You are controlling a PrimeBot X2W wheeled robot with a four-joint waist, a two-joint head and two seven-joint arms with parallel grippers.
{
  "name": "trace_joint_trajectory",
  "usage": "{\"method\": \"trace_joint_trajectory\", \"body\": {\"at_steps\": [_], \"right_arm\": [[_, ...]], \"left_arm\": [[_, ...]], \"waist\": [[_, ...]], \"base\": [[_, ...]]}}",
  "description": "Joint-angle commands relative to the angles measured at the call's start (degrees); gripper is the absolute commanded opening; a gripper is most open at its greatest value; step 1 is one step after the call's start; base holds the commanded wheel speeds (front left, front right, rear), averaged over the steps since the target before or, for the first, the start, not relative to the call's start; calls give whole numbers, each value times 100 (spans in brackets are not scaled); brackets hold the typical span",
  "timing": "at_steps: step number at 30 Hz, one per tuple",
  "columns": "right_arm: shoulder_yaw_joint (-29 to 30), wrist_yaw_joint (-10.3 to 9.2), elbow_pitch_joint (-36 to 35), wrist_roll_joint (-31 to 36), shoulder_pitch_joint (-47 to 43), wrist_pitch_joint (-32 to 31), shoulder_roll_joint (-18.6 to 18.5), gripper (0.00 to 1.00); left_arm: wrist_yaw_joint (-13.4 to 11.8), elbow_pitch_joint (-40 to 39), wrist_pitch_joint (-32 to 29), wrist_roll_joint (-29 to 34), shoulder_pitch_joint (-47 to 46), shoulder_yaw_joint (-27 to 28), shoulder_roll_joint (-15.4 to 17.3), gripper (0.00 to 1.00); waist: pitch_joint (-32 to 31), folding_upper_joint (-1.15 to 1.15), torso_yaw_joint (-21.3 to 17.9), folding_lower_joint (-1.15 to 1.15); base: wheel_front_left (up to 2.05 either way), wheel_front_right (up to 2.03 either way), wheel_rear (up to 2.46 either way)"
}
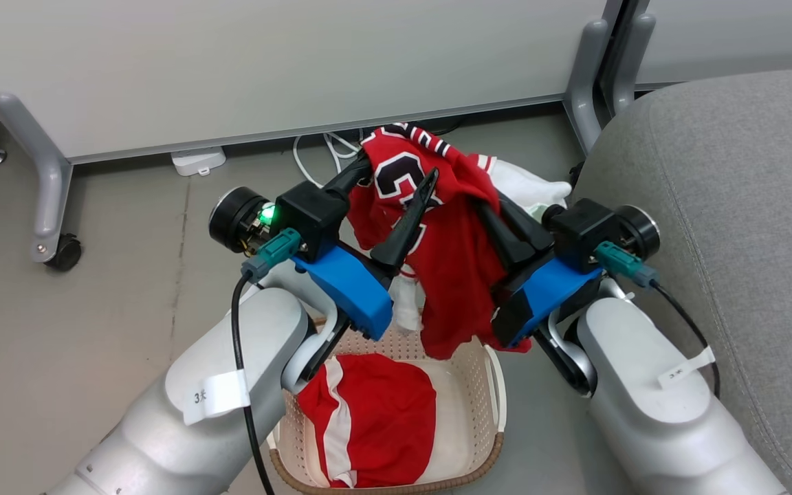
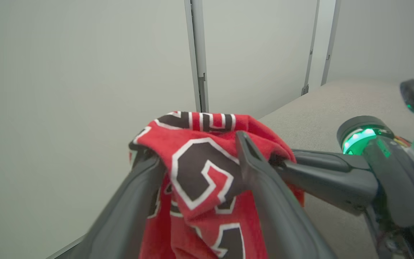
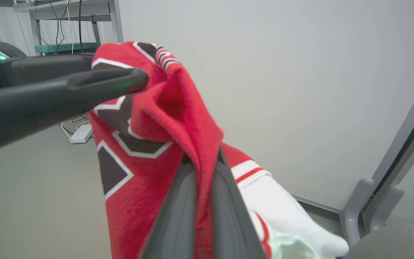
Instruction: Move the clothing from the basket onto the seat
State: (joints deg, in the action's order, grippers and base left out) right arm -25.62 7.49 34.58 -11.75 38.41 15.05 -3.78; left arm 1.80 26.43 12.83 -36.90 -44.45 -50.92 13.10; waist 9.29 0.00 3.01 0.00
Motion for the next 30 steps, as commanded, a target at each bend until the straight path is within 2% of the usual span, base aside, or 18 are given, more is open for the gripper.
{"method": "trace_joint_trajectory", "body": {"at_steps": [1,8,16,30], "right_arm": [[118,1,-95,24,-80,21,-45,0],[567,1,-431,97,-266,20,-120,0],[1108,1,-869,159,-600,21,-220,0],[1640,1,-1679,233,-1270,21,-184,0]], "left_arm": [[-35,23,45,22,70,-24,36,100],[-60,-20,94,16,203,-34,68,100],[-107,-85,138,118,293,-102,178,100],[-104,-380,185,264,368,-216,283,100]], "waist": [[17,0,-24,0],[90,0,-262,0],[174,0,-712,0],[388,0,-1798,0]], "base": [[0,0,0],[0,0,0],[0,0,0],[0,0,0]]}}
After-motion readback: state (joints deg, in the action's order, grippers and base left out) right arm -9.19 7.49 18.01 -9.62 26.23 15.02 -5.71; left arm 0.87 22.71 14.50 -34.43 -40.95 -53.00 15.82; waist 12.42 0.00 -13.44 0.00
